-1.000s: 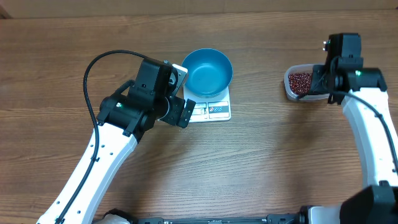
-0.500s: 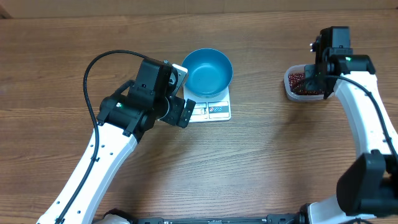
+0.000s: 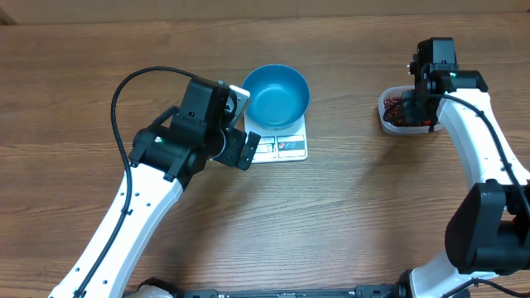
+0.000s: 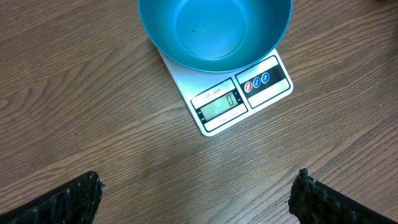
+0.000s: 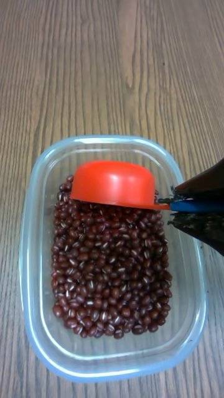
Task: Scoop item into bowl and weigh 150g on scale
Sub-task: 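Lower the red cup into the beans and scoop with the right gripper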
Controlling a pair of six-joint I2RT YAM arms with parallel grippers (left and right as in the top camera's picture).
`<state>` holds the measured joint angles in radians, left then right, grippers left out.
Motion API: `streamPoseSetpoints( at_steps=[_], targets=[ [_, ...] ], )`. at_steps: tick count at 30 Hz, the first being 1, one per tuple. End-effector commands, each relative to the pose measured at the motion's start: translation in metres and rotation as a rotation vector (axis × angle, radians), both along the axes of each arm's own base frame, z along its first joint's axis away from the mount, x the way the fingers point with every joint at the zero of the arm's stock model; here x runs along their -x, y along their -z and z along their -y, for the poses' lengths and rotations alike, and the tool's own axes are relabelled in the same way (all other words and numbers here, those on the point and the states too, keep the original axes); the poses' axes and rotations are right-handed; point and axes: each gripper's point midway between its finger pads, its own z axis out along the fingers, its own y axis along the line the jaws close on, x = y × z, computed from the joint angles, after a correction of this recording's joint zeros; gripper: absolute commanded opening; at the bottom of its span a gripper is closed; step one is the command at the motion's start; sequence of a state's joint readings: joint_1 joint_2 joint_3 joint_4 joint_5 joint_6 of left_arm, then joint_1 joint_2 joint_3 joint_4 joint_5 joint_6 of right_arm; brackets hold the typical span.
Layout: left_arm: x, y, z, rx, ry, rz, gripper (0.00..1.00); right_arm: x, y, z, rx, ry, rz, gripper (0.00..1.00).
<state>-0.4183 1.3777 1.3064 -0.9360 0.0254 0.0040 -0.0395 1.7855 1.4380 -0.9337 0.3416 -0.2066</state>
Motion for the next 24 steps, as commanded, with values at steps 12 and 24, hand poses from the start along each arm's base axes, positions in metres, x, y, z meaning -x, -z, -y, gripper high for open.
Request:
streamPoseSetpoints(
  at_steps=[12,24],
  targets=[
    [-0.003,-0.003,0.002,-0.009,0.017,0.012,0.99,-0.012,0.002,-0.042,-0.231,-0.096,0.03,0.04],
    [-0.003,-0.003,0.002,-0.009,0.017,0.012,0.99,-0.007,0.011,-0.043,-0.241,-0.095,0.009,0.04]
  ],
)
